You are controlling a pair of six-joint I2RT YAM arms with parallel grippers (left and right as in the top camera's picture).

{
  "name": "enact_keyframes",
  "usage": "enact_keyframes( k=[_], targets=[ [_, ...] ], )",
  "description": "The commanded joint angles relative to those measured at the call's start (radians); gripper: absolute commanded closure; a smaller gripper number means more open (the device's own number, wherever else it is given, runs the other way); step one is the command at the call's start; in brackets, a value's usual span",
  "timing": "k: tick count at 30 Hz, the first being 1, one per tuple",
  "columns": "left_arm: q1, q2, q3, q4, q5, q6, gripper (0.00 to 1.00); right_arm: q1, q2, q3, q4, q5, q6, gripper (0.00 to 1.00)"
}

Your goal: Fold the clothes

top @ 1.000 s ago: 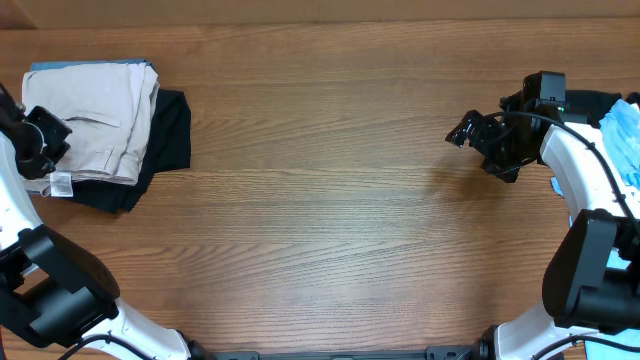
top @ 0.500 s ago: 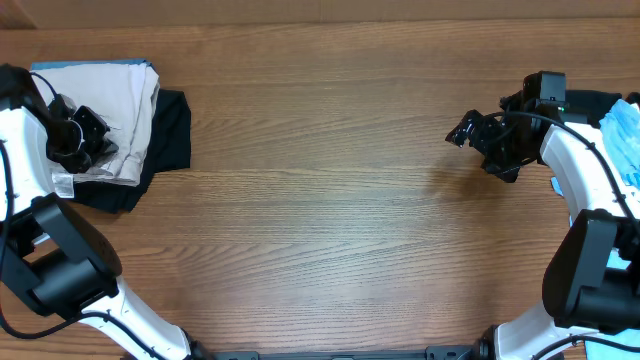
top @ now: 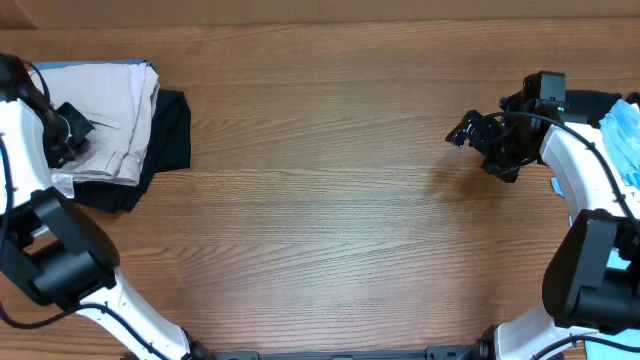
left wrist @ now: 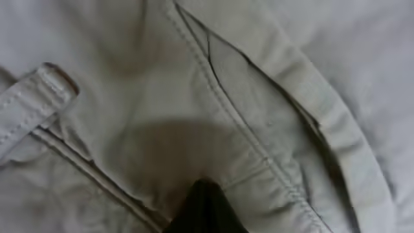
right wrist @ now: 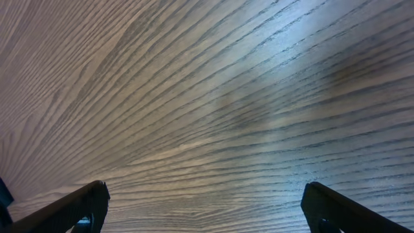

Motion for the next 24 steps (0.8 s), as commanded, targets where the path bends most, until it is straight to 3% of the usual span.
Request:
enact_keyframes(
  k=[1, 6, 9, 11, 12, 13, 14, 24],
  targets=[
    [0.010, -0.044, 0.050, 0.005, 0.089, -0.004, 0.96, 0.003, -0.005, 0.010, 0.005, 0.006, -0.010, 0.00],
    [-0.055, -0.266, 0.114, 0.026, 0.236, -0.069, 0.94, 0.003, -0.005, 0.010, 0.005, 0.006, -0.010, 0.00],
    [-0.137, -0.306, 0.114, 0.028, 0.227, -0.068, 0.72, 0.003, -0.005, 0.010, 0.005, 0.006, -0.010, 0.00],
    [-0.180, -0.293, 0.114, 0.029, 0.221, -0.068, 0.65, 0.003, -0.005, 0.010, 0.005, 0.006, -0.010, 0.00],
    [-0.199, -0.286, 0.113, 0.028, 0.221, -0.068, 0.46, 0.003, -0.005, 0.010, 0.005, 0.006, -0.010, 0.00],
    [-0.214, -0.283, 0.113, 0.021, 0.222, -0.068, 0.14, 0.003, -0.005, 0.010, 0.005, 0.006, -0.010, 0.00],
    [-0.229, -0.282, 0.113, -0.008, 0.221, -0.068, 0.00, 0.003, -0.005, 0.010, 0.005, 0.006, -0.010, 0.00],
    [-0.245, -0.282, 0.113, -0.051, 0.220, -0.068, 0.00, 0.003, -0.005, 0.010, 0.005, 0.006, -0.010, 0.00]
  ],
)
